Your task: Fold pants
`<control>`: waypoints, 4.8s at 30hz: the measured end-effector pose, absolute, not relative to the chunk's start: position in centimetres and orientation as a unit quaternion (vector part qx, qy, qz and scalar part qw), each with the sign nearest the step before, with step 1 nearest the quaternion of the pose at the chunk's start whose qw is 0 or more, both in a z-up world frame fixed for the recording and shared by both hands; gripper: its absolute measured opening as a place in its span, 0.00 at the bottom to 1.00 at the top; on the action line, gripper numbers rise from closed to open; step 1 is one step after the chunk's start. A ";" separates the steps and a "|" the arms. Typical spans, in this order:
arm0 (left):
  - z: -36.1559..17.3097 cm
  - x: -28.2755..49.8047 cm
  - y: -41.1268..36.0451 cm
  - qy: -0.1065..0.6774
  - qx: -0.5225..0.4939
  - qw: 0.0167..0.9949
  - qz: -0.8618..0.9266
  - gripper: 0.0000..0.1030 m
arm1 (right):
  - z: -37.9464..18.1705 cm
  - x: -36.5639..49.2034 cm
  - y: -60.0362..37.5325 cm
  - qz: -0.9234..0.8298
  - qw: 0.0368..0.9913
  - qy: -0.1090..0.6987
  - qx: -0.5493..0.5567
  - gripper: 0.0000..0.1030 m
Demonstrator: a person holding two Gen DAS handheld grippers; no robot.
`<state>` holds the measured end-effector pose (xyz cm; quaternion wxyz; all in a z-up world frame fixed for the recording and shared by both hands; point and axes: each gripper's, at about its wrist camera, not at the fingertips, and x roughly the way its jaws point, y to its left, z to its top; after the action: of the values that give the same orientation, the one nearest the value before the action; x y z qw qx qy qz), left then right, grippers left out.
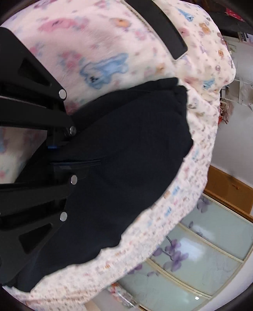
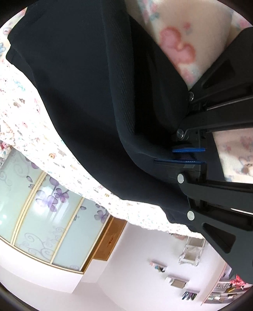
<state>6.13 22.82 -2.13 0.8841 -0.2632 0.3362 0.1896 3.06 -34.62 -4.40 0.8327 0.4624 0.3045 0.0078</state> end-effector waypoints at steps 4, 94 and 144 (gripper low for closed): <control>-1.4 5.8 21.9 0.342 -0.230 0.886 0.212 0.32 | -3.7 2.6 -34.2 -0.007 0.839 0.342 0.423 0.10; 0.3 1.5 3.2 0.223 -0.114 0.968 -0.018 0.98 | 7.7 1.8 -48.6 -0.160 0.913 0.373 0.050 0.16; -0.3 -0.4 12.0 0.183 -0.362 0.905 0.129 0.98 | 3.0 25.0 -1.5 0.207 0.873 0.433 -0.083 0.02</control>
<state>-0.42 12.04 -0.28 0.9048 -0.3624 0.1827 0.1287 25.01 -1.54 2.97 0.8734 -0.0831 0.4331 0.2067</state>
